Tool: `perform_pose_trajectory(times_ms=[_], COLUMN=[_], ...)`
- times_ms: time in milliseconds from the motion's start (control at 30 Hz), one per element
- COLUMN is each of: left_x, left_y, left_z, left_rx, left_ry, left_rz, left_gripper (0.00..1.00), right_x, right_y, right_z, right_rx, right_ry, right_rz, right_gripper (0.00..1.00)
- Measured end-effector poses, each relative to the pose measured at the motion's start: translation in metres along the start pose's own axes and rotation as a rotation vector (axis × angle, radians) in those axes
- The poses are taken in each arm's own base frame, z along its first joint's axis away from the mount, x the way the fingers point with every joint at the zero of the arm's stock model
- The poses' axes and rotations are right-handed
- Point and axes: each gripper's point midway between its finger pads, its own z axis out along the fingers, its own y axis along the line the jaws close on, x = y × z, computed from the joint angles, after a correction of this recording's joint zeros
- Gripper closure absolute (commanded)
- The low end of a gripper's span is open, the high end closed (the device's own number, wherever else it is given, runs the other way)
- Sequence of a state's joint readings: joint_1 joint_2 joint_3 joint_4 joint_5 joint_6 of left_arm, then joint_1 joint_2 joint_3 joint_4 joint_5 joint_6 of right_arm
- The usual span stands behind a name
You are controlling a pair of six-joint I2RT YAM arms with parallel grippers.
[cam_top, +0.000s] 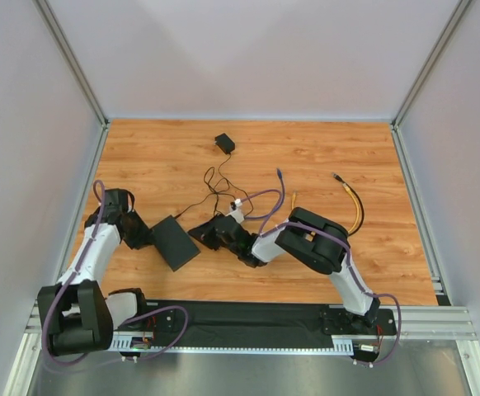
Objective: Pull the plug from the switch port
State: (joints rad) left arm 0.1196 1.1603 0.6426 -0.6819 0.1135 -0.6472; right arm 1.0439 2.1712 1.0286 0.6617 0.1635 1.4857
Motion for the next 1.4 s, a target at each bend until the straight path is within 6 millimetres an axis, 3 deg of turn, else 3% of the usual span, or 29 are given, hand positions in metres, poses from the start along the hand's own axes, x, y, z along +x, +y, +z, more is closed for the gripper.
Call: perform_pose_trajectory(times_ms=[167, 533, 833, 1400], left_x=[-0.008, -0.003, 0.008, 0.005], left_y=[-0.009, -0.014, -0.011, -0.025], left_z=[-0.015, -0.002, 0.010, 0.017], left_rx=[0.058, 0.047, 0.027, 0.071], left_ry=[-0.067, 0.048, 0.124, 0.120], left_rz=[0.034, 0.063, 0.041, 0.040], left_gripper=[0.75, 0.75, 0.75, 0.75], right_x=[0.005, 0.052, 0.046, 0.038], right_y=[-0.002, 0.010, 0.008, 0.012], right_z=[-0.009, -0.009, 0.001, 0.014], right_rx=[-0.057, -0.104, -0.048, 0.076], right_ry=[-0.007, 0.058, 0.060, 0.135], right_rz=[0.012, -0.064, -0.116, -0.127], right_gripper=[1.00, 1.00, 1.00, 1.00])
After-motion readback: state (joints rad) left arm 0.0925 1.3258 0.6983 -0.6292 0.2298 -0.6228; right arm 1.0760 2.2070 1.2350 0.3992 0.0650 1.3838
